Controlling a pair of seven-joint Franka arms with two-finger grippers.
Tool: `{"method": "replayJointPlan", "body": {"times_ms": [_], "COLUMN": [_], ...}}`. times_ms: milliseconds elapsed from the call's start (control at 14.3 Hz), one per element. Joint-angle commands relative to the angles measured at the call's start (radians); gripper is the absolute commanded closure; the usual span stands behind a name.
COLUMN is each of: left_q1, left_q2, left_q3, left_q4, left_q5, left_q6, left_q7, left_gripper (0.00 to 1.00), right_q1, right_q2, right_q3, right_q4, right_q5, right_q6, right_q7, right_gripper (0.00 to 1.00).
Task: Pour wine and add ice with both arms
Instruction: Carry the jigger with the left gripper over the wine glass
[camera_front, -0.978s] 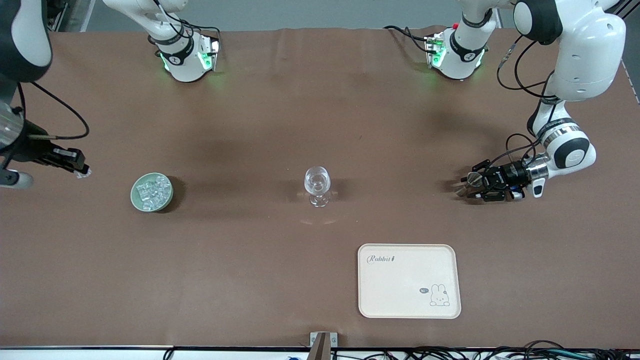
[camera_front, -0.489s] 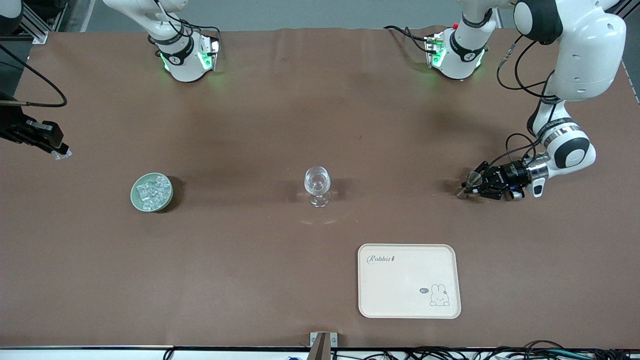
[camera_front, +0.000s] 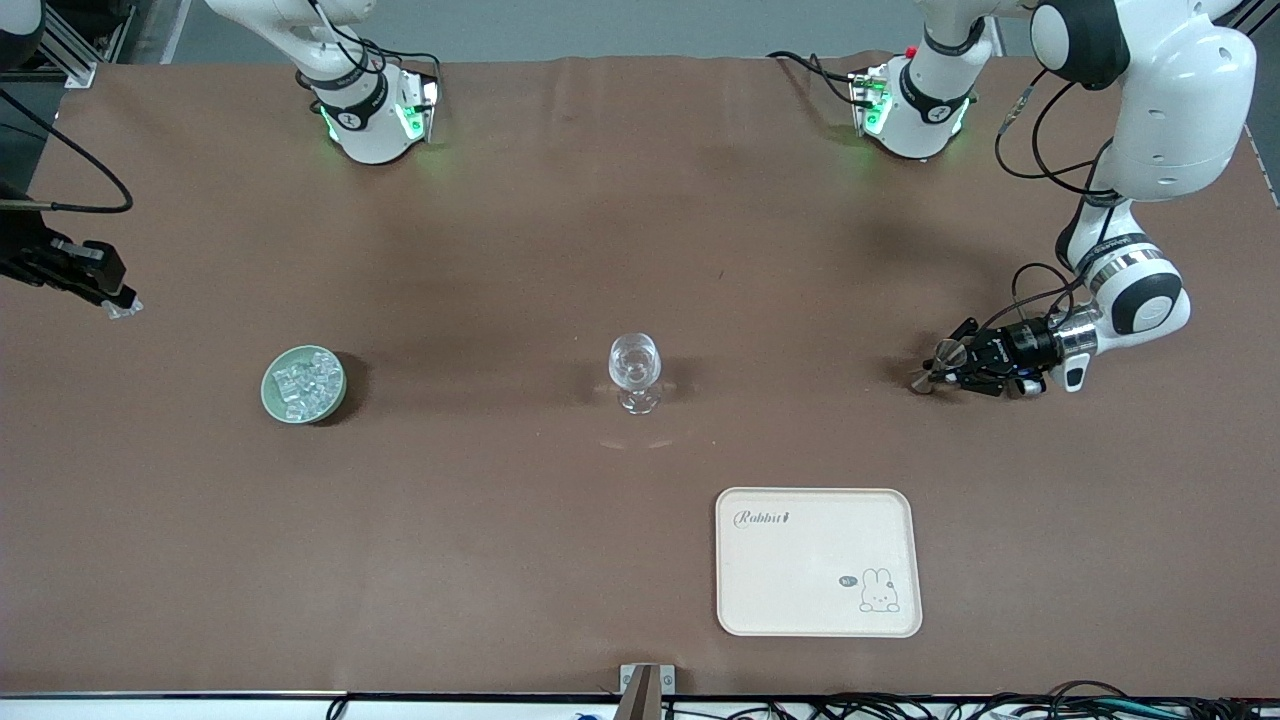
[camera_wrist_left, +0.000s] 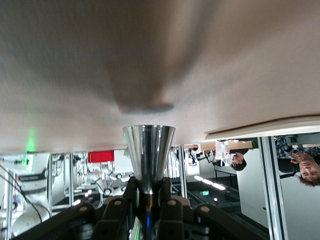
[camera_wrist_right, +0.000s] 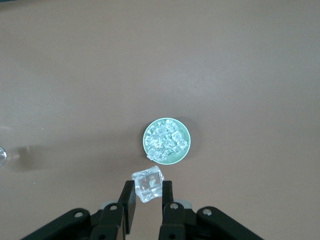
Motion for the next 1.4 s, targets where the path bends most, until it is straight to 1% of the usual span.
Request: {"method": "replayJointPlan", "body": {"times_ms": [0, 279, 489, 698, 768, 978, 1187, 1327], "left_q1": [-0.001, -0.006, -0.014, -0.014, -0.014, -0.006, -0.003, -0.003], "left_q2": [-0.039, -0.113, -0.189, -0.258, -0.289, -0.378, -0.444, -0.495], "left_q3": [0.014, 0.015, 0.008, -0.024, -0.040, -0.142, -0.201, -0.256], "left_q4": [0.025, 0.054, 0.048, 0.021, 0.003, -0.022, -0.045, -0.059], "left_q5": [0.032, 0.137, 0.178, 0.192, 0.192, 0.192, 0.192, 0.192], "left_q6": [-0.066, -0.066, -0.066, -0.054, -0.029, 0.076, 0.130, 0.187], "left_q7": [-0.046, -0.054, -0.081, -0.092, -0.112, -0.231, -0.313, -0.408], "left_gripper": [0.99, 0.99, 0.99, 0.99, 0.99, 0.99, 0.99, 0.99], "right_q1": [-0.006, -0.006, -0.006, -0.006, -0.008, -0.008, -0.008, -0.008], "right_q2": [-0.006, -0.006, -0.006, -0.006, -0.006, -0.006, -0.006, -0.006], "right_q3": [0.000, -0.001, -0.002, -0.002, 0.000, -0.002, -0.002, 0.000], "right_q4": [-0.001, -0.003, -0.005, -0.005, -0.005, -0.005, -0.005, -0.005], "right_q5": [0.008, 0.008, 0.008, 0.008, 0.008, 0.008, 0.008, 0.008], "right_q6": [-0.005, -0.003, -0.005, -0.005, -0.003, -0.003, -0.003, -0.005], "right_q7": [-0.016, -0.016, -0.016, -0.016, -0.016, -0.016, -0.016, -0.016], "right_gripper": [0.99, 0.99, 0.99, 0.99, 0.99, 0.99, 0.99, 0.99]}}
